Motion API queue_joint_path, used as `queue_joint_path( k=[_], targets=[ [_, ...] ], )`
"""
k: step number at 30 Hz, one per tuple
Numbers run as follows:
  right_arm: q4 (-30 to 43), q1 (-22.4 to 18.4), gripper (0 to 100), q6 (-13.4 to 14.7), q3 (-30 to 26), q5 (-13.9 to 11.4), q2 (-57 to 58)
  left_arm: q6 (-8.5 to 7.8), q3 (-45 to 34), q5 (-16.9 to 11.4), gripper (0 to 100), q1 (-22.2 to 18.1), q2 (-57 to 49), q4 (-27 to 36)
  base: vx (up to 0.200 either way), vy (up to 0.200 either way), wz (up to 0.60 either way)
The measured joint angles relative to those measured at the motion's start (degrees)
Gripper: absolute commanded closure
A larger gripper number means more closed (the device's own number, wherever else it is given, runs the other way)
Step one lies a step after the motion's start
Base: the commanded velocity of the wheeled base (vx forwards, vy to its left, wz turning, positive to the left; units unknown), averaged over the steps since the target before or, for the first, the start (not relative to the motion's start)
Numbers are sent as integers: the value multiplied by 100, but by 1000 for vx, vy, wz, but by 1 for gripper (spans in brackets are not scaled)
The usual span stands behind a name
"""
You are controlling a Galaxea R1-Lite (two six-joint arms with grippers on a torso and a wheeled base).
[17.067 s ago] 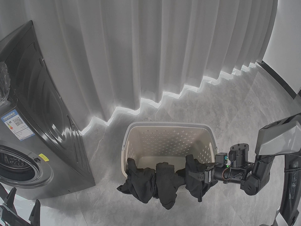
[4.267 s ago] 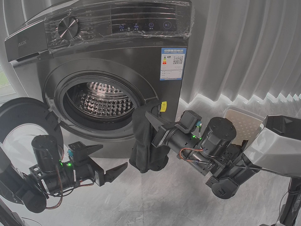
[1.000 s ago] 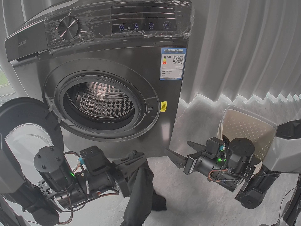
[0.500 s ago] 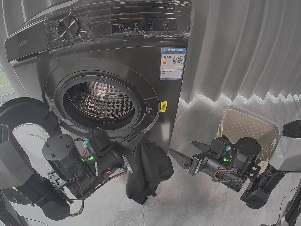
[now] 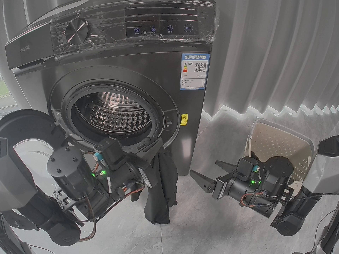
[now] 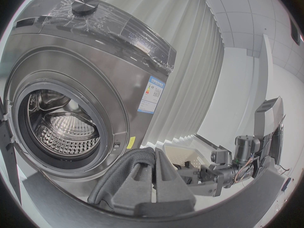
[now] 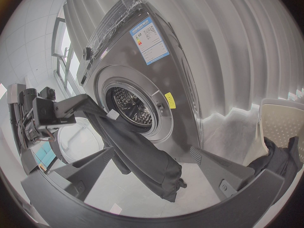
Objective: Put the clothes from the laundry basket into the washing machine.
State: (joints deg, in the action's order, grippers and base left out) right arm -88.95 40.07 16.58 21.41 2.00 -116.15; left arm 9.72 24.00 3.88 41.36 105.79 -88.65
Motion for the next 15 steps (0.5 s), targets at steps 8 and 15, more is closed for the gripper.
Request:
queue_joint_path(
  k=[8, 15],
  targets=[
    [0, 119, 0, 2, -35, -15, -5, 62, 243, -5, 100, 54, -194, 0, 0, 0, 0],
    [2, 341, 0, -205, 6, -105, -77, 68, 441, -9, 100, 138, -350, -2, 0, 0, 0]
  ],
)
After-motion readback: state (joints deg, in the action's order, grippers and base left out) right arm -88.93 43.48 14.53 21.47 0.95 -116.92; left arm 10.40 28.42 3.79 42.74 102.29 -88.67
